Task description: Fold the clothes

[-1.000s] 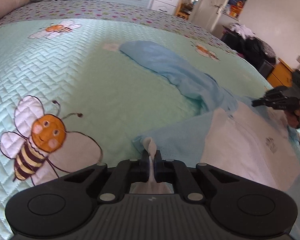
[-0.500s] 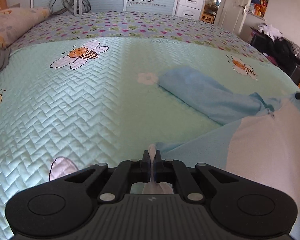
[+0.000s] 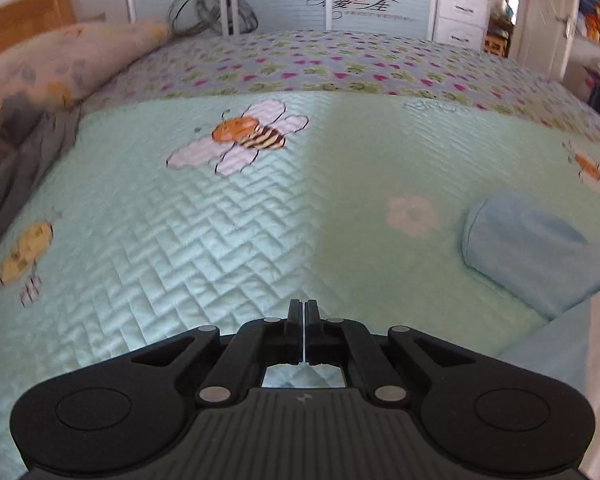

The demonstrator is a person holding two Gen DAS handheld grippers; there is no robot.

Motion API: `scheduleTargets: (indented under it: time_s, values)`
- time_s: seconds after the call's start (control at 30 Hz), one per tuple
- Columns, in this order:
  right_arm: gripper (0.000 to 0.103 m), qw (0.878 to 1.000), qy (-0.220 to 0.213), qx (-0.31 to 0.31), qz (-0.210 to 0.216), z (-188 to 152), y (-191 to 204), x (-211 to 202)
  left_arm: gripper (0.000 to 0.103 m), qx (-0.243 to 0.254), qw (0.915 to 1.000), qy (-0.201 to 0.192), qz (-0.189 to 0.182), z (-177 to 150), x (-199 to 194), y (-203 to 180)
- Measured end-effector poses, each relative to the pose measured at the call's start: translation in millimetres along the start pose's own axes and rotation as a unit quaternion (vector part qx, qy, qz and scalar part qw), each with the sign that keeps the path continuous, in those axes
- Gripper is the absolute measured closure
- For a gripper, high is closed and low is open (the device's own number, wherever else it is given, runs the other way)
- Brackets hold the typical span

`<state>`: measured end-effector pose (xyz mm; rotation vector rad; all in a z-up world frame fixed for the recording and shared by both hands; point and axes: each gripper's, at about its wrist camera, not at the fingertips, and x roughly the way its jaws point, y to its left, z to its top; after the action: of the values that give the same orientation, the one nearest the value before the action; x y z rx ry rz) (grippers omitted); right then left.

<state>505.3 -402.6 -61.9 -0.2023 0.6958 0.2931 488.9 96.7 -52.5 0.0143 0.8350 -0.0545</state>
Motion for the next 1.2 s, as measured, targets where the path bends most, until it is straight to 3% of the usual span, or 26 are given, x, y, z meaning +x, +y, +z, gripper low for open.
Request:
scheduleTargets:
  time_s: [0.07, 0.17, 0.23, 0.3, 0.43, 0.5, 0.57, 0.67, 0.77, 0.87, 0.9, 0.97, 1.03, 1.07, 1.2]
  values:
    - [0.1, 0.999, 0.019, -0.018, -0.018, -14.6, 7.9, 4.6, 0.096, -0.005, 0.9998, -0.005, -0.016, -13.2, -9.4, 2.9]
    - [0.085, 0.998, -0.017, 0.01, -0.063, -24.0, 2.1, -19.5, 0.093, -0.018, 0.9981, -0.019, -0.057, -38.2, -38.4, 2.3]
    - [0.058, 0.993, -0.049, 0.053, -0.092, -24.6, -9.9, -50.1, 0.086, -0.018, 0.9965, -0.041, -0.07, -54.2, -66.9, -0.6]
    - [0.044, 0.988, -0.071, 0.082, -0.111, -28.6, -18.6, -85.8, 0.076, -0.019, 0.9937, -0.061, -0.092, -71.6, -97.5, -4.7]
    - [0.016, 0.986, -0.073, 0.133, -0.069, -62.5, -28.9, -160.2, 0.072, -0.012, 0.988, -0.091, -0.124, -119.7, -160.0, -23.1]
    - [0.015, 0.98, -0.064, 0.174, -0.066, -93.2, -35.3, -192.3, 0.063, -0.029, 0.9838, -0.104, -0.143, -151.1, -189.5, -31.7]
    - [0.015, 0.966, -0.053, 0.249, -0.049, -133.0, -41.3, -217.4, 0.057, -0.057, 0.9796, -0.116, -0.154, -187.1, -213.8, -39.9]
    - [0.015, 0.921, -0.041, 0.388, 0.002, -201.5, -47.5, -244.0, 0.056, -0.109, 0.9716, -0.108, -0.18, -239.5, -233.9, -51.9]
    - [0.015, 0.878, -0.055, 0.475, 0.017, -263.1, -33.0, -267.8, 0.056, -0.139, 0.9627, -0.089, -0.214, -278.0, -247.9, -63.9]
    - [0.015, 0.839, -0.089, 0.532, 0.071, -306.9, -2.6, -295.4, 0.054, -0.113, 0.97, -0.065, -0.205, -295.5, -261.9, -76.9]
    - [0.015, 0.837, -0.091, 0.531, 0.093, -314.0, 10.0, -301.4, 0.054, -0.11, 0.9724, -0.052, -0.199, -298.9, -266.0, -78.8]
    - [0.015, 0.847, -0.073, 0.514, 0.119, -322.2, 35.5, -311.3, 0.051, -0.105, 0.9747, -0.038, -0.194, -306.4, -276.6, -80.2]
    - [0.015, 0.865, -0.046, 0.482, 0.131, -327.3, 57.5, -320.2, 0.041, -0.108, 0.9728, -0.028, -0.203, -316.4, -288.4, -78.2]
    - [0.015, 0.871, -0.034, 0.471, 0.137, -331.3, 67.1, -324.5, 0.03, -0.111, 0.971, -0.022, -0.211, -322.1, -294.4, -76.6]
    - [0.015, 0.865, -0.005, 0.471, 0.176, -354.6, 91.1, -335.0, 0.027, -0.156, 0.9576, -0.001, -0.243, -349.6, -308.2, -72.9]
